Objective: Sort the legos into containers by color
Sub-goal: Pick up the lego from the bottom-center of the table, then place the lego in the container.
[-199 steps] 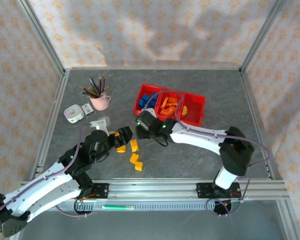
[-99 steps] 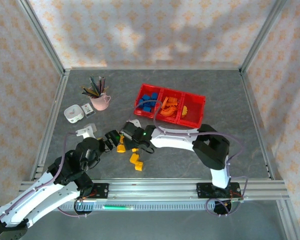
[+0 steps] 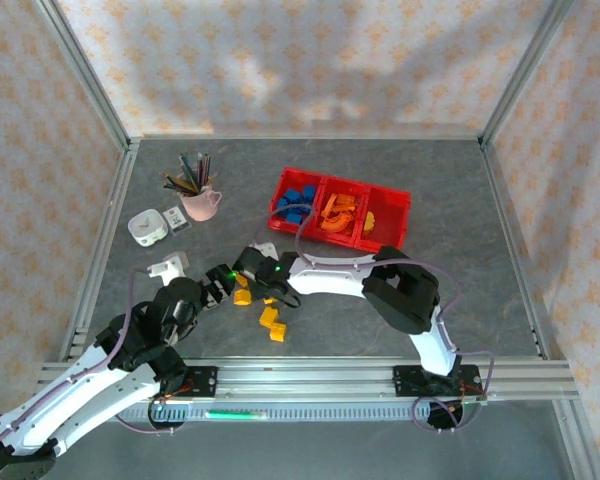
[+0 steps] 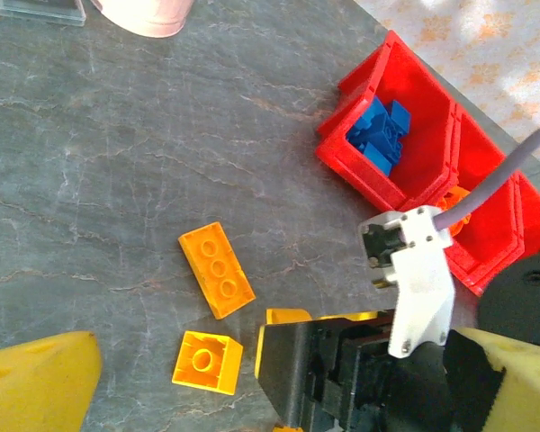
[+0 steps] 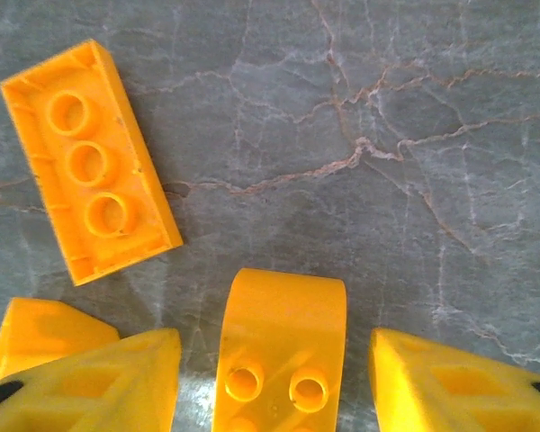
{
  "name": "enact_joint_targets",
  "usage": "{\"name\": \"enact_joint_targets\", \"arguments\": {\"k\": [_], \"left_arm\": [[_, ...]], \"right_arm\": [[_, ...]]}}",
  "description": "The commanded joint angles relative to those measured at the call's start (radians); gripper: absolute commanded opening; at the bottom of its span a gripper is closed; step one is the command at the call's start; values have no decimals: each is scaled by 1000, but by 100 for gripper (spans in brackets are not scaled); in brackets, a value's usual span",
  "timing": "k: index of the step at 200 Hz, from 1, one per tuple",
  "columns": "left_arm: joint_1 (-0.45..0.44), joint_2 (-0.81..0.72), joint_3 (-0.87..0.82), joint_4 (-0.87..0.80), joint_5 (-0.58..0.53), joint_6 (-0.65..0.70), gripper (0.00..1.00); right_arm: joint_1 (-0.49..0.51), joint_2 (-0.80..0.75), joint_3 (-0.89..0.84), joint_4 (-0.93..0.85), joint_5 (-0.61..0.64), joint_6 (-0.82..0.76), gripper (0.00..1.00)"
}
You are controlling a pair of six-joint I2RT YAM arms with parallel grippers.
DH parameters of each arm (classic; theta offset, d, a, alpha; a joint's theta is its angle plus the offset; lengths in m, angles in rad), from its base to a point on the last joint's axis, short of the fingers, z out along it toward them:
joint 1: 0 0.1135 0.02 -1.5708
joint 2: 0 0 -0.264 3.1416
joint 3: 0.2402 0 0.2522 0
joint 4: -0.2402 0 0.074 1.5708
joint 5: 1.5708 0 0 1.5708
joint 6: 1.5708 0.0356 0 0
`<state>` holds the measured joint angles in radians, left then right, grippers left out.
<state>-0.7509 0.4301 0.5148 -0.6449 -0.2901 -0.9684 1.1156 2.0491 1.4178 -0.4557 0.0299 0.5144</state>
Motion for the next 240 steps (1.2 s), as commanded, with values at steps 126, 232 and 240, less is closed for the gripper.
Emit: {"name": "enact_joint_targets", "arguments": {"k": [126,232,240], "left_arm": [[-3,44,35,143,47,36,99],[-2,455,132,575,276,203,99],[-3,487,134,613,293,211,99]], "right_arm": [[-51,-214,-57,-64,124,7,29],[-500,-540,-281,-61,153,-66,29],[-539,-537,-285,-47,150,-75,29]]}}
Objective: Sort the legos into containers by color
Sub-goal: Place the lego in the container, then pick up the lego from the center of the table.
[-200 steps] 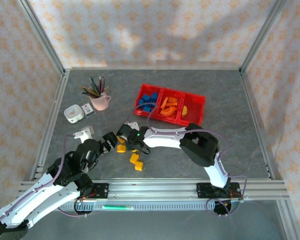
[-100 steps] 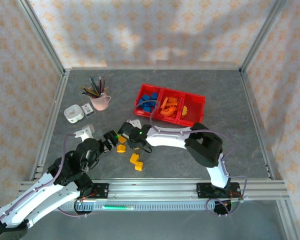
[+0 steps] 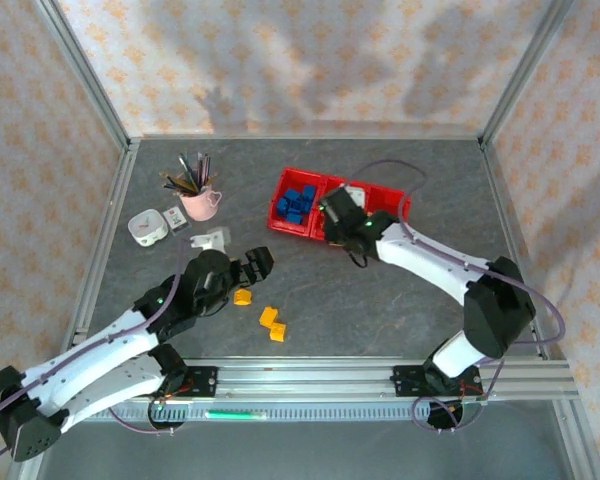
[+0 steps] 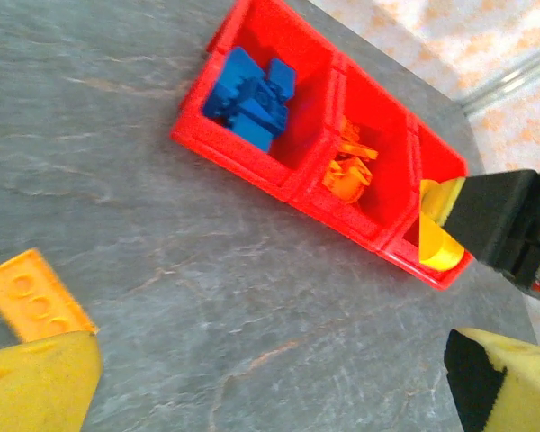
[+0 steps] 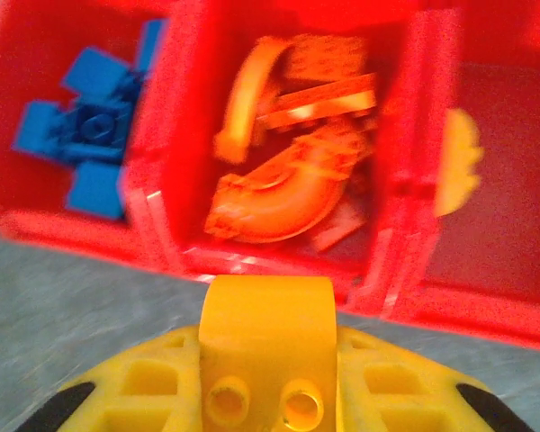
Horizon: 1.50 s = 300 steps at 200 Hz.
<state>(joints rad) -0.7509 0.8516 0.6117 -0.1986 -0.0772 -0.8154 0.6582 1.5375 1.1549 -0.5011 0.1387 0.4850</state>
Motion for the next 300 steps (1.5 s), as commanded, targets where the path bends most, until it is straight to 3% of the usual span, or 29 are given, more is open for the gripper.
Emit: {"name": "enact_joint_targets", "arguments": {"k": [1,43,90,111,150,183,224,300], "left_arm": [[-3,69,38,170,82,59,99],[-3,227,94,265,129,78,99],[-1,294,122,306,125,91,99],[1,300,127,302,122,92,99],[6,295,122,300,117,94,99],[10,276,128,283,113,97,99],[16,188,89,239,74,94,99],[30,-71,-5,18,-27,46,99]], "right_arm": [[-86,-25,-23,-1,41,-46,29],[-246,58,9,61,3,-85,29],[-307,210,90,96,15,-109,30],[-320,245,110,104,29,-117,37],[-324,206,100,99,29,-122,52],[-321,124,80,89,-29,-125,54],[-238,42,50,51,-76,-131,58],[93,25,36,30,-65,-59,64]]}}
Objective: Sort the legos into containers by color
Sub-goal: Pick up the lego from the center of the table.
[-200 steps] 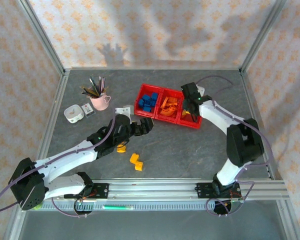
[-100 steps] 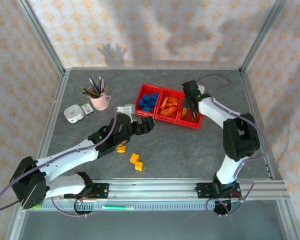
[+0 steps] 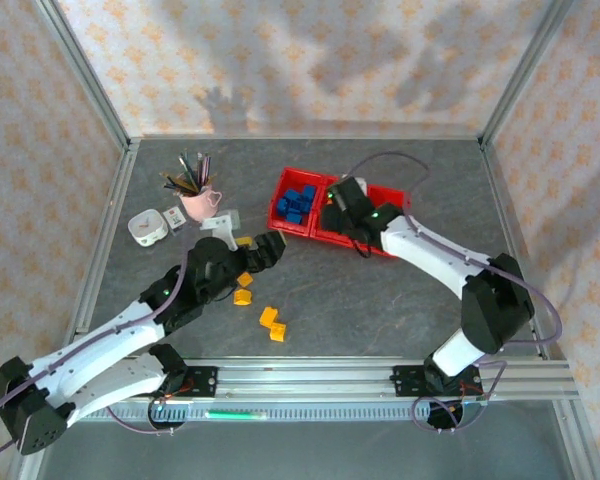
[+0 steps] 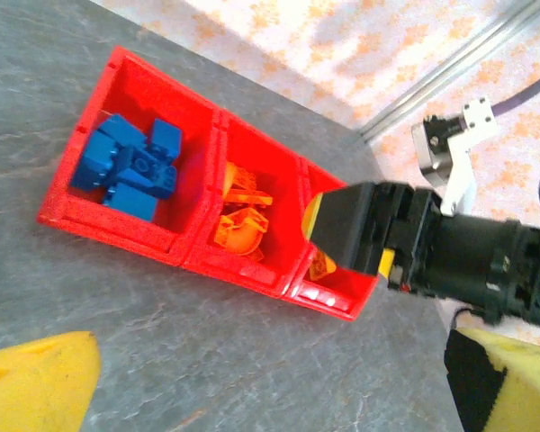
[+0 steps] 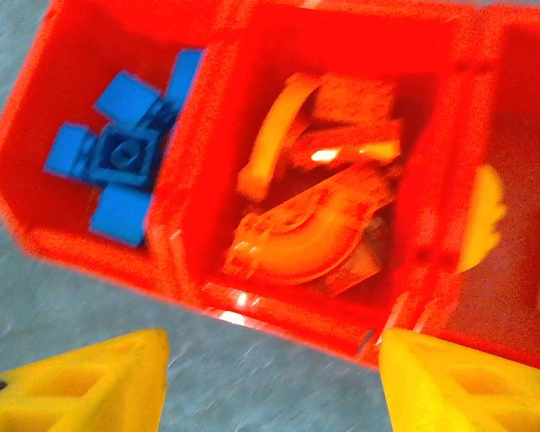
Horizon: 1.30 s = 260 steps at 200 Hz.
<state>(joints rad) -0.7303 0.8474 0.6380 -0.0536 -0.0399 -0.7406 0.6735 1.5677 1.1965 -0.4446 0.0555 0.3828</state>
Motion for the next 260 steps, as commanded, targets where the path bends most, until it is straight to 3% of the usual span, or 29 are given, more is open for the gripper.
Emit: {"name": "enact_joint_targets", "arguments": {"k": [1,50,111,167,260], "left_arm": [[9,-70,-32,-130,-66,-31,99],[12,-230,-73,-308,-133,-103,99],[14,-401,-75,-508,-233,-190,99],[14,-482,-73,-591,-285,-235,99],[14,-541,-70,-670,-376,-296,99]], "right_arm": [[82,-4,-4,-26,18,44,64],[281,116,77,-6,-8,80,69],[396,312,229,5,-42,78,73],[416,493,382,19,-103,4,76],[421,696,565,-84,-50,-44,76]]}}
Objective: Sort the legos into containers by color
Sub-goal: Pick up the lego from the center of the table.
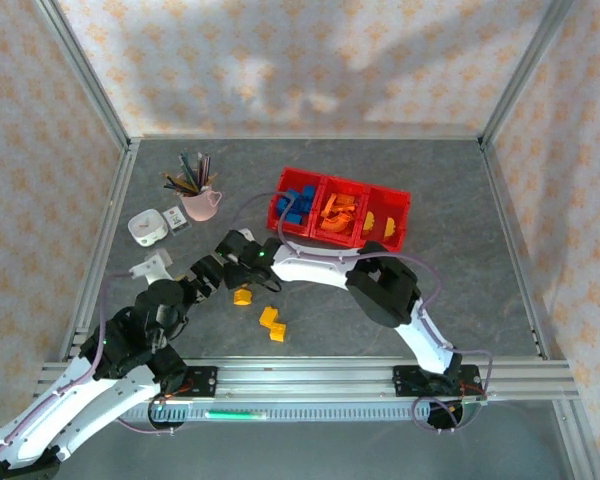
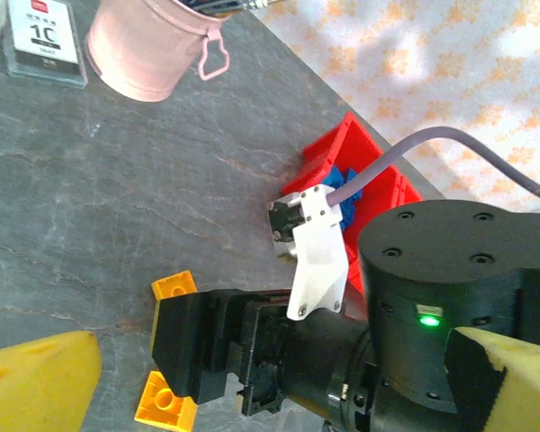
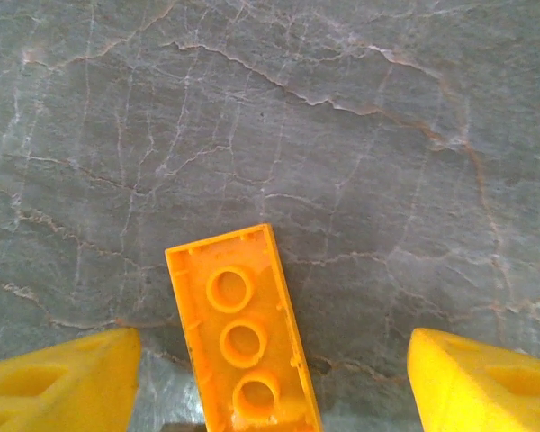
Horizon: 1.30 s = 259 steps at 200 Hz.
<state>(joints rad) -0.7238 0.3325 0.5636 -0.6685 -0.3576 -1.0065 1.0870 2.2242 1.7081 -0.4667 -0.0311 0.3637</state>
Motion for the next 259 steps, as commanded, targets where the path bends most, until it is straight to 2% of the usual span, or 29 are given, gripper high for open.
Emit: {"name": "enact_joint_targets", "arguments": {"k": [1,44,136,198,259], "left_arm": [[7,-27,4,-55,-58,-29,99],[7,-28,7,-59,-63,-34,99],[7,-19,1,-33,-45,-29,99],[7,20,18,35,-7,10,99],[7,134,23,215,109,110,99]], "right_arm": [[7,41,55,-63,37,-26,76],[8,87,94,-97,55,-34,69],[9,91,117,-119,92,-27,35],[-10,-101,-19,-67,107,11,32],[-126,-433,-369,8,136,107,32]]}}
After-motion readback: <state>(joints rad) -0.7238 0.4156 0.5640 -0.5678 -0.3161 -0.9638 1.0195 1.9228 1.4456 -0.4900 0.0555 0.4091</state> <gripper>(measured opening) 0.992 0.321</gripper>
